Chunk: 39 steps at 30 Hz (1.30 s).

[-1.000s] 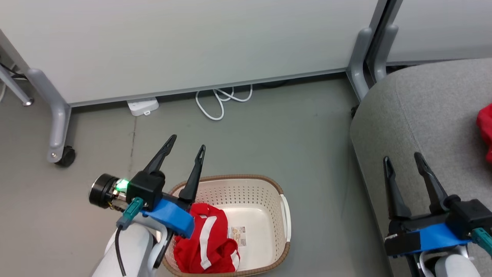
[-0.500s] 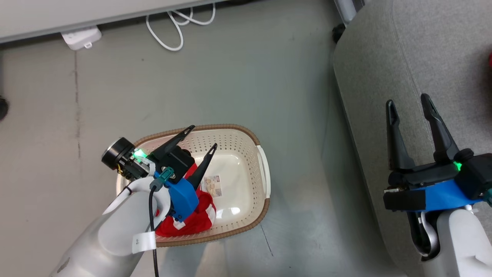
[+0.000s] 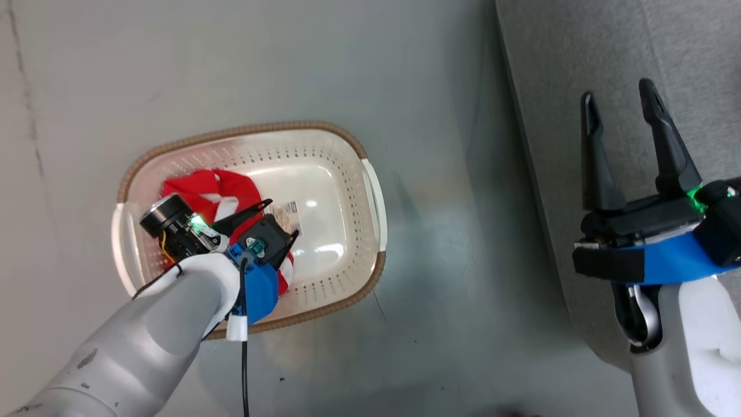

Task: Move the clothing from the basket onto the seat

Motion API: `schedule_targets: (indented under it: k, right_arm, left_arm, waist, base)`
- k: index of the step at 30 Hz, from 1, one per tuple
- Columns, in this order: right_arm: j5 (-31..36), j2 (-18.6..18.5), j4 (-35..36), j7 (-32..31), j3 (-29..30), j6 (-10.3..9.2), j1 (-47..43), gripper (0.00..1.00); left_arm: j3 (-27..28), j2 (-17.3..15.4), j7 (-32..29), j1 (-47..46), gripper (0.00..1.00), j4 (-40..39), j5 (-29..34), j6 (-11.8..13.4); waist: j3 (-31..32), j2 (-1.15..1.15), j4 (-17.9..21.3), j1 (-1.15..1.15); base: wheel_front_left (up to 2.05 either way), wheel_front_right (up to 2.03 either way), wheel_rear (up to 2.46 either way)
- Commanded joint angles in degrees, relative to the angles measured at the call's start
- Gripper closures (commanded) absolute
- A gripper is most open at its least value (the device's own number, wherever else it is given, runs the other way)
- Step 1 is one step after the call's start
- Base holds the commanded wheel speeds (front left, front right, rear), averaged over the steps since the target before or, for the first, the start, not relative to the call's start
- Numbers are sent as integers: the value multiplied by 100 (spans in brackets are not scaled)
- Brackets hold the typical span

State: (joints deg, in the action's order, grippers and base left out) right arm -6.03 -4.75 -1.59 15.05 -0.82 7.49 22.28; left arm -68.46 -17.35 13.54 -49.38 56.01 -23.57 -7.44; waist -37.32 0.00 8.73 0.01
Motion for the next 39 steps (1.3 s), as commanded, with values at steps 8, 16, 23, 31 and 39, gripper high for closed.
schedule_targets:
  k: [8, 16, 23, 31, 39]
  right_arm:
    - [30, 25, 168, 20, -102, 1, 474, 0]
    - [70, -7, 290, 20, -215, 1, 641, 0]
    - [62, -6, 395, 20, -248, 1, 733, 0]
    - [100, 41, 502, 20, -244, 1, 738, 0]
    - [115, 56, 509, 20, -238, 1, 803, 0]
  left_arm:
    - [-491, -174, -809, -307, 0, 281, -222, -5]
    - [-501, -393, -1443, -374, 0, 244, -6, -6]
    - [-503, -554, -1649, -589, 0, 421, 23, -6]
    - [-503, -562, -1710, -936, 0, 809, 111, -6]
    - [-503, -461, -1835, -1020, 100, 1008, 214, -6]
  waist:
    - [-815, 0, 187, -1]
    - [-1298, 0, 342, -1]
    - [-1638, 0, 457, -1]
    - [-1952, 0, 539, -1]
    - [-2023, 0, 565, -1]
  base:
    - [0, 0, 0]
    - [0, 0, 0]
    - [0, 0, 0]
    - [0, 0, 0]
    - [0, 0, 0]
